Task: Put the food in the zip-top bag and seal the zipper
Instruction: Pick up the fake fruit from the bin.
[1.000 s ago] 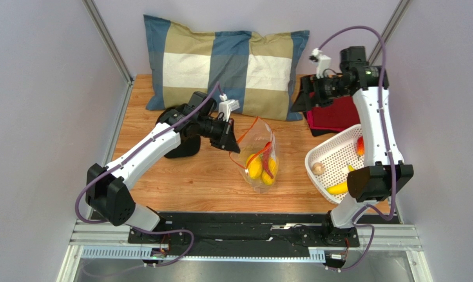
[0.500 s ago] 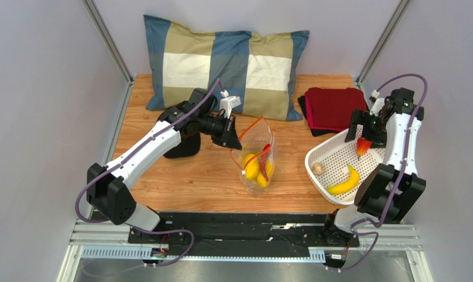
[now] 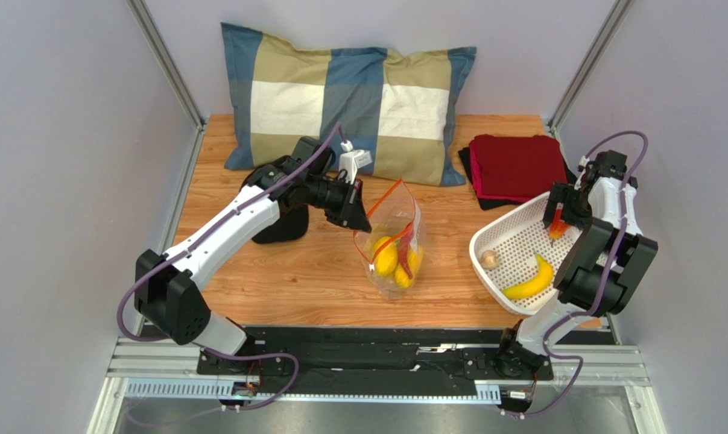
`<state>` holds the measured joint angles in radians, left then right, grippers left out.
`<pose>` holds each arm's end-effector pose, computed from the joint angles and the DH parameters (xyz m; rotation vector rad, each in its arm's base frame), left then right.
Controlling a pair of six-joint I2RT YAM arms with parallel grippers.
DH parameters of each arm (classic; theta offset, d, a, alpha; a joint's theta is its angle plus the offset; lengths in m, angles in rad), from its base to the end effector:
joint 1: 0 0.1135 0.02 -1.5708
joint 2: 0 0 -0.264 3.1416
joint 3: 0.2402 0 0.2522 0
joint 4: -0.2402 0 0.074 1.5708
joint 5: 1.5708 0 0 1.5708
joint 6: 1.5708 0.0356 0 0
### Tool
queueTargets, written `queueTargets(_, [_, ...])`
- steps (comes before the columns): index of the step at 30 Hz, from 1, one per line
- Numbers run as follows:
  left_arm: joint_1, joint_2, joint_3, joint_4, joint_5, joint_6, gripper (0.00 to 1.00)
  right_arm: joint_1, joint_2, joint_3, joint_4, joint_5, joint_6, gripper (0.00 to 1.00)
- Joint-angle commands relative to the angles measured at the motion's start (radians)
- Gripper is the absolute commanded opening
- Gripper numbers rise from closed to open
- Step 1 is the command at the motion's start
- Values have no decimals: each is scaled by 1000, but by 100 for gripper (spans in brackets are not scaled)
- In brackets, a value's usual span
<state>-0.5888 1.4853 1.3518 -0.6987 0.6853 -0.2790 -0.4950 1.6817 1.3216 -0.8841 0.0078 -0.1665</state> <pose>0.2508 -0.1946 0.3283 0.7228 2.4037 -1.2094 0.2945 -0.1593 0.2419 0.4647 2.7923 -0.1619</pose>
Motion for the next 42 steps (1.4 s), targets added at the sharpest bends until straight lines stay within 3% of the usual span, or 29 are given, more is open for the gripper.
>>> queueTargets(1, [-2, 3, 43, -7, 2, 37, 0, -14, 59, 11, 128, 6, 27, 95])
queueTargets(14, [-3, 33, 43, -33, 6, 80, 0, -14, 193, 33, 263, -77, 27, 85])
queueTargets(21, [-3, 35, 46, -41, -15, 106, 0, -13, 182, 28, 257, -120, 18, 58])
queueTargets(28, [-3, 49, 82, -77, -23, 132, 0, -14, 25, 11, 179, -183, 18, 28])
queueTargets(33, [-3, 63, 110, -108, -24, 136, 0, -11, -132, 56, 21, -348, -17, 17])
queueTargets(40, [-3, 59, 135, -111, 8, 121, 0, 68, -269, 263, -243, -769, -79, 15])
queueTargets(42, [-3, 58, 148, -111, 35, 116, 0, 108, -312, 320, -288, -830, -77, 15])
